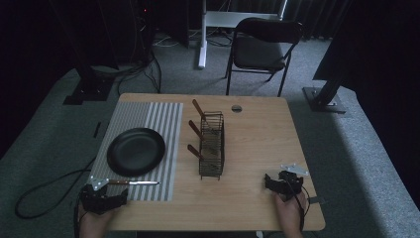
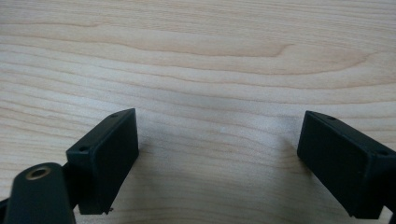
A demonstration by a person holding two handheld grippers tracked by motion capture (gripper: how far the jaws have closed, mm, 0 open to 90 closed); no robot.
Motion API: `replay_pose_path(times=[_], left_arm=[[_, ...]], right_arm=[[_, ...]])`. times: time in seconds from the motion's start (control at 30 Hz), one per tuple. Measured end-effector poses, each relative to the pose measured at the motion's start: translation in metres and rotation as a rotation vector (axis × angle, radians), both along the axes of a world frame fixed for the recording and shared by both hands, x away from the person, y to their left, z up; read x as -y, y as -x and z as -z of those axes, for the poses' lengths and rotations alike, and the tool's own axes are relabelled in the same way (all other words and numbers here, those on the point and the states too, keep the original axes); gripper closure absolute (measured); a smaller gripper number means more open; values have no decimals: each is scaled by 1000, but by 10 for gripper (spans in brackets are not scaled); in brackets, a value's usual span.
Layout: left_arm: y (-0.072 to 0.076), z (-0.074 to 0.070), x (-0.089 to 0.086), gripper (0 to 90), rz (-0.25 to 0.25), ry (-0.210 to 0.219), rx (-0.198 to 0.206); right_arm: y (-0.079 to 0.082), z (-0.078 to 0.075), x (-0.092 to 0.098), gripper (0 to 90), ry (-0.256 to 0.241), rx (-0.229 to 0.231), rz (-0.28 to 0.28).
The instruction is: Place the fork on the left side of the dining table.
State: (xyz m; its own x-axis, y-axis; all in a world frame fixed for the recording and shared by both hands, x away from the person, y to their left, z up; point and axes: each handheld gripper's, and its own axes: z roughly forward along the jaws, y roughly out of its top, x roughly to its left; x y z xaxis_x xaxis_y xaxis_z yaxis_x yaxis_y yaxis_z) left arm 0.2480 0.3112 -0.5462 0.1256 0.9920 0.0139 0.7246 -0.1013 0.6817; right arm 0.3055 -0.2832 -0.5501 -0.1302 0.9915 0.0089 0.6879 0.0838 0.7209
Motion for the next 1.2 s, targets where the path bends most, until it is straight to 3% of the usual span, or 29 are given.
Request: replay_pose_path(times=[0.77,1.0,1.13,1.2], left_arm=[[-1,-1,0,5,2,-1,-7],[4,-6,-4,35,-10,53,-13],[6,-9,0,35,1,8,-16],[7,-11,3,35,11,7,-13]], right_arm=[[0,0,0,122,-1,0,1],[0,0,0,122,-1,0,1],[0,0,0,122,-1,0,1],[0,0,0,122,-1,0,1]])
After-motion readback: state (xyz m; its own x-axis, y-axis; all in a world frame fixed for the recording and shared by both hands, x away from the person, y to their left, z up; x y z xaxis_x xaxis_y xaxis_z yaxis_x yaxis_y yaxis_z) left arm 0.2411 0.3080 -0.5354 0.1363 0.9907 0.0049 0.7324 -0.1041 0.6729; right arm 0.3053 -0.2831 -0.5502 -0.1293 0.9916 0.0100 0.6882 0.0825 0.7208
